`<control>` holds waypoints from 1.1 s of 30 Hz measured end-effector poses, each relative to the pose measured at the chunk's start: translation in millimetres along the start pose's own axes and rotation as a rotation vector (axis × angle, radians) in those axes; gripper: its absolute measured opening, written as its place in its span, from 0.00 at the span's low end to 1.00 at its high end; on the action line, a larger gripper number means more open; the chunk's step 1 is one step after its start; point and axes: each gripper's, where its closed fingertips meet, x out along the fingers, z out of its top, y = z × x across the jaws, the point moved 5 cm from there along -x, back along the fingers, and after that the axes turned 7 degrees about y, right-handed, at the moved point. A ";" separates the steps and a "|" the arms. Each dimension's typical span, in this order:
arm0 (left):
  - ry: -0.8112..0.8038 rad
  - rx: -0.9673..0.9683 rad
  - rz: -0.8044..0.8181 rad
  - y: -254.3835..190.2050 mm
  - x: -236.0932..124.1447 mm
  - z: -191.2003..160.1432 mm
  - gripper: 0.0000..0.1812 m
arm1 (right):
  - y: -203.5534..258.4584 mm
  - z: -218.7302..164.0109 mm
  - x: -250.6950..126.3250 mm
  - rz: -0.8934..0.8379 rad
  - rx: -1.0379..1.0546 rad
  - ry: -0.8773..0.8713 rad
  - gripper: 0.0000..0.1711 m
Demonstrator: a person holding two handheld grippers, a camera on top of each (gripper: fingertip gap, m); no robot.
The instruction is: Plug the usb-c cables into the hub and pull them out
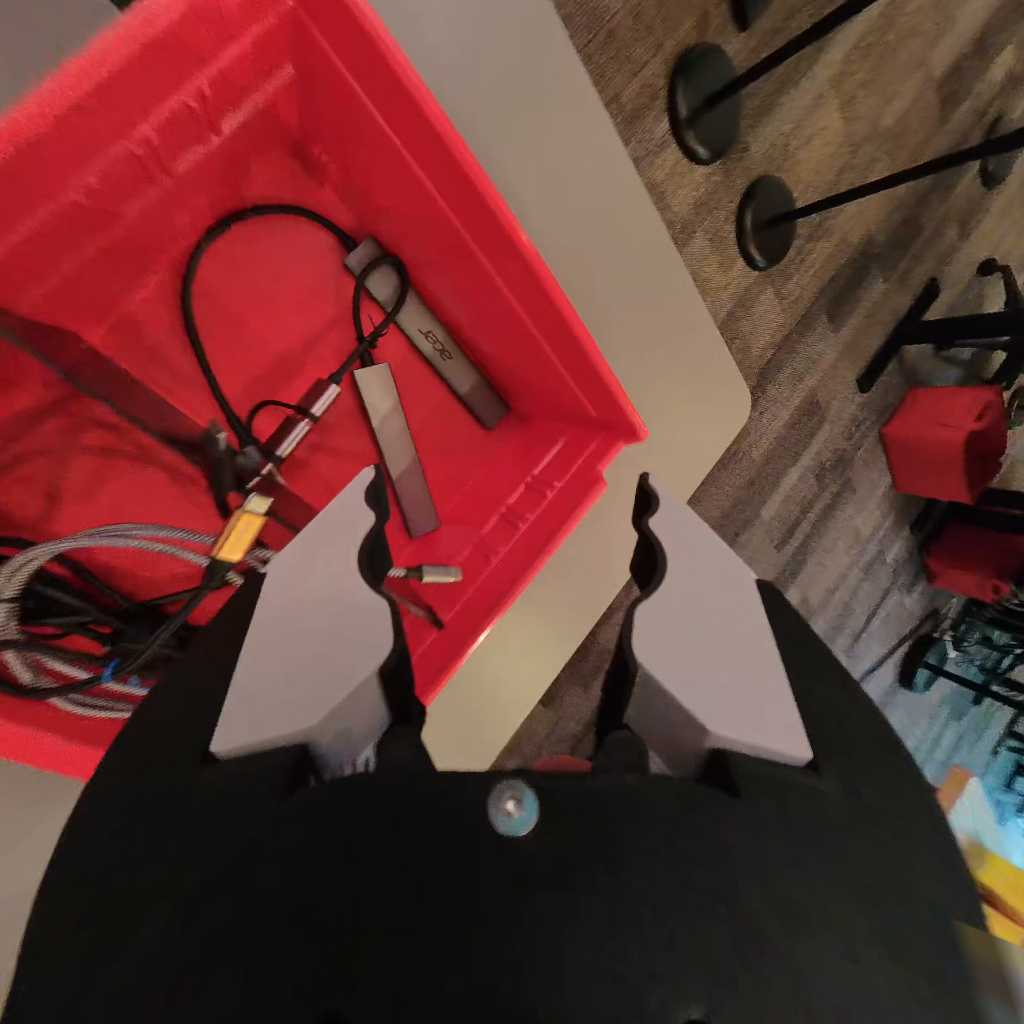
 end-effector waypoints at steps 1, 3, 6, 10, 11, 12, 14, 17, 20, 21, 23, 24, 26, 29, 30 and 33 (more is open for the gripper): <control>0.010 -0.008 0.032 4.4 -1.7 1.3 0.31 | 3.2 -5.4 -10.2 0.006 0.035 -0.035 0.51; 0.028 -0.048 0.100 18.5 -7.0 3.3 0.32 | 8.5 -22.2 -27.0 0.012 0.131 -0.093 0.50; 0.103 -0.102 0.175 41.3 -21.5 -4.9 0.34 | 17.7 -54.2 -45.3 0.007 0.252 -0.178 0.49; 0.290 -0.186 0.352 76.0 -63.1 -53.7 0.37 | 39.0 -97.5 -51.0 0.053 0.432 -0.273 0.48; 0.332 -0.228 0.389 84.1 -76.1 -72.2 0.37 | 45.4 -110.9 -45.8 0.055 0.458 -0.248 0.47; 0.373 -0.281 0.425 91.8 -89.5 -93.7 0.39 | 52.4 -122.3 -38.8 0.073 0.484 -0.227 0.47; 0.456 -0.417 0.467 101.4 -113.6 -143.0 0.41 | 67.2 -139.7 -22.8 0.113 0.514 -0.196 0.47; 0.577 -0.580 0.556 106.3 -145.9 -217.0 0.44 | 82.6 -153.0 -5.9 0.124 0.536 -0.188 0.45; 0.626 -0.697 0.559 102.0 -158.6 -267.7 0.44 | 90.9 -153.2 3.4 0.135 0.553 -0.222 0.36; 0.648 -0.731 0.551 101.0 -158.6 -281.0 0.44 | 94.0 -151.5 6.5 0.140 0.547 -0.225 0.34; 0.690 -0.763 0.559 102.6 -156.6 -304.8 0.44 | 98.6 -148.2 13.4 0.142 0.540 -0.220 0.31; 0.710 -0.774 0.561 104.0 -154.4 -316.1 0.43 | 100.8 -146.6 17.2 0.152 0.541 -0.218 0.28; 0.777 -0.747 0.595 106.8 -152.8 -334.6 0.39 | 104.8 -142.8 23.9 0.181 0.552 -0.225 0.24; 0.805 -0.672 0.627 106.1 -146.0 -341.6 0.24 | 102.5 -143.8 28.6 0.128 0.560 -0.214 0.14; 0.818 -0.640 0.629 105.0 -142.8 -342.6 0.20 | 102.4 -144.3 29.4 0.121 0.559 -0.212 0.12; 0.843 -0.576 0.658 105.1 -136.2 -340.7 0.14 | 100.8 -144.8 30.6 0.111 0.570 -0.218 0.09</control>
